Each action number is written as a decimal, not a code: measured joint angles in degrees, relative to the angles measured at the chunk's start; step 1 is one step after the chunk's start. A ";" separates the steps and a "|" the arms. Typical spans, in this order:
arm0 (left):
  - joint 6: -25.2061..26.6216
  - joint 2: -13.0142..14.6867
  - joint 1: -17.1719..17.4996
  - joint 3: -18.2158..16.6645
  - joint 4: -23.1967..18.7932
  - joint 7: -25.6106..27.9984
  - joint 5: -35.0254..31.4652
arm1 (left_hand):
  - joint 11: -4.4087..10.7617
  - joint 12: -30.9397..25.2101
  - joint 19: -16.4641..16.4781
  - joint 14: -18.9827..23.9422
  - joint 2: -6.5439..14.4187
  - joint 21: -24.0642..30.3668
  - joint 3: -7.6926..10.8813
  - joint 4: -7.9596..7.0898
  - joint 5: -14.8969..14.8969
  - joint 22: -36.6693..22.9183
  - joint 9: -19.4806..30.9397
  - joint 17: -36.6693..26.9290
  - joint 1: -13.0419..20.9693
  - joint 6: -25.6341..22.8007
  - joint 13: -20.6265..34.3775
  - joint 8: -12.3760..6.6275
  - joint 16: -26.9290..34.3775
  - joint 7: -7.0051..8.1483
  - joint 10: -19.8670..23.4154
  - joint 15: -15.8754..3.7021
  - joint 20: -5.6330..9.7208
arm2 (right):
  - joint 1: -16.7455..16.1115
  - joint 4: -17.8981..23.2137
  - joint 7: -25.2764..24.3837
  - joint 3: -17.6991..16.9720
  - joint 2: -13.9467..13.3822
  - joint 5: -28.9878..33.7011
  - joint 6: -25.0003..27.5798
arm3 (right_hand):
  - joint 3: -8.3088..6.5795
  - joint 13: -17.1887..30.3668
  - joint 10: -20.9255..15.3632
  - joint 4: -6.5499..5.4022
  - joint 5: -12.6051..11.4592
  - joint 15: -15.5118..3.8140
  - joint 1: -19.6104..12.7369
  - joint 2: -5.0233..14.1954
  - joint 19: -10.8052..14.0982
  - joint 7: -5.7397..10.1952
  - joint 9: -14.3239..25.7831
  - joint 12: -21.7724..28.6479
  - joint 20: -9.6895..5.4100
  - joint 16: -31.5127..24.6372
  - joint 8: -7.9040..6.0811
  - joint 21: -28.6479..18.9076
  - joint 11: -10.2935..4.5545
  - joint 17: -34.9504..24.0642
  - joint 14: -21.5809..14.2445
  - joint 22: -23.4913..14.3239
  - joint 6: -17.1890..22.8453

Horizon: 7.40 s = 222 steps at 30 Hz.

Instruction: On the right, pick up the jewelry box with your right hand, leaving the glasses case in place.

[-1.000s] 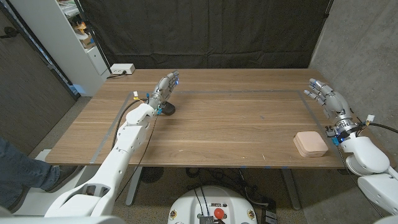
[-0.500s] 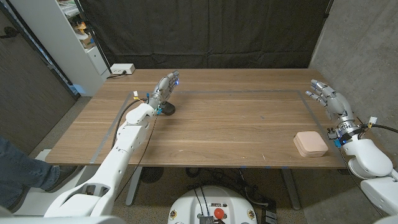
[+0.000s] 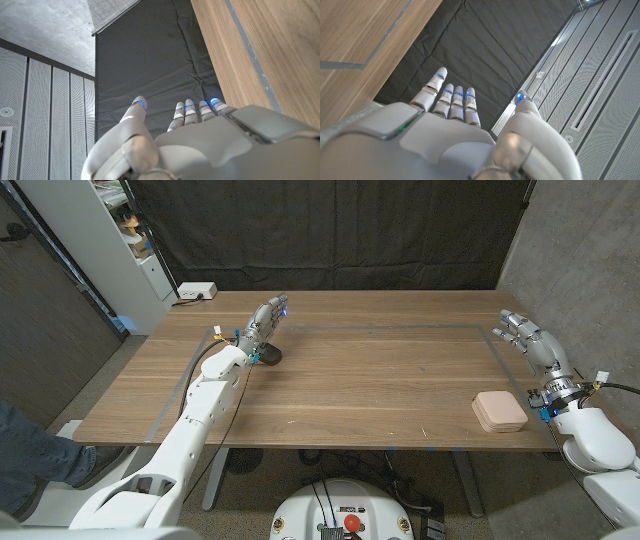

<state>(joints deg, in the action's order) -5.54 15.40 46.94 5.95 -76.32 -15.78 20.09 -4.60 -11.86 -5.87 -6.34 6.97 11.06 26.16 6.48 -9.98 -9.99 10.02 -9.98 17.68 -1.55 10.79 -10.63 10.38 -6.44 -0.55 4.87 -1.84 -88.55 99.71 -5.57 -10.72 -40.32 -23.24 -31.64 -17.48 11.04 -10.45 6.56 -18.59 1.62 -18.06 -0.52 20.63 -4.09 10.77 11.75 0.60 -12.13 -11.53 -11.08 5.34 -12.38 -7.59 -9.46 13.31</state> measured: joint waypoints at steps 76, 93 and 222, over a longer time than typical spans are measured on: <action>-0.62 -0.07 -1.26 0.63 0.71 -0.24 -0.25 | 0.00 0.00 -0.31 0.35 0.00 0.00 0.23 0.23 0.00 0.00 0.00 0.00 0.00 0.00 0.30 0.00 0.00 0.00 0.00 0.35 -0.31 | -8.51 5.86 -0.29 -8.28 6.48 10.62 -0.17 | 0.13 0.00 -0.40 1.13 -0.28 -0.30 -1.46 -1.43 0.30 0.71 0.00 0.00 -0.30 0.00 0.00 0.00 -0.43 0.14 -0.30 0.00 0.71; -0.74 -0.13 -1.71 0.56 0.99 -0.40 -0.37 | 0.00 0.00 -0.31 0.36 0.00 0.00 0.23 0.23 0.00 0.00 0.00 0.00 0.00 0.00 0.29 0.00 0.00 0.00 0.00 0.35 -0.31 | -9.76 6.61 -0.55 -9.35 7.59 13.58 -0.02 | -0.01 0.00 -0.40 1.75 -0.49 -0.30 -2.57 -1.95 0.30 0.71 0.00 0.00 -0.30 0.00 0.00 0.33 -0.43 0.13 -0.30 0.00 0.71; -1.99 -0.23 -4.35 -0.02 5.01 -2.41 -0.46 | 0.00 0.00 -0.59 0.04 0.00 0.00 0.23 0.23 0.00 0.00 0.00 0.00 0.00 0.00 0.27 0.00 0.00 0.00 0.00 0.66 -0.88 | -17.62 17.48 -3.59 -17.39 8.39 55.48 8.43 | 0.55 0.31 2.01 2.30 -5.15 0.95 -7.77 -5.96 -0.86 6.49 0.30 -0.44 9.13 0.49 0.00 0.44 -3.41 0.21 1.35 0.00 1.31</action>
<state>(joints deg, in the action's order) -7.53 15.18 42.59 5.93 -71.31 -18.19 19.63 -4.60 -11.86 -6.46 -6.29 6.96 11.06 26.38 6.70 -9.98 -9.99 10.02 -9.98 17.68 -1.55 11.06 -10.63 10.38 -6.44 -0.55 5.53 -2.72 -106.17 117.19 -9.17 -28.11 -31.93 32.24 -23.21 -16.93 11.35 -8.44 8.85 -23.74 2.57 -25.83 -6.47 19.77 2.40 11.07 11.31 9.73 -11.64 -11.53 -10.64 1.93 -12.16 -6.24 -9.46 14.62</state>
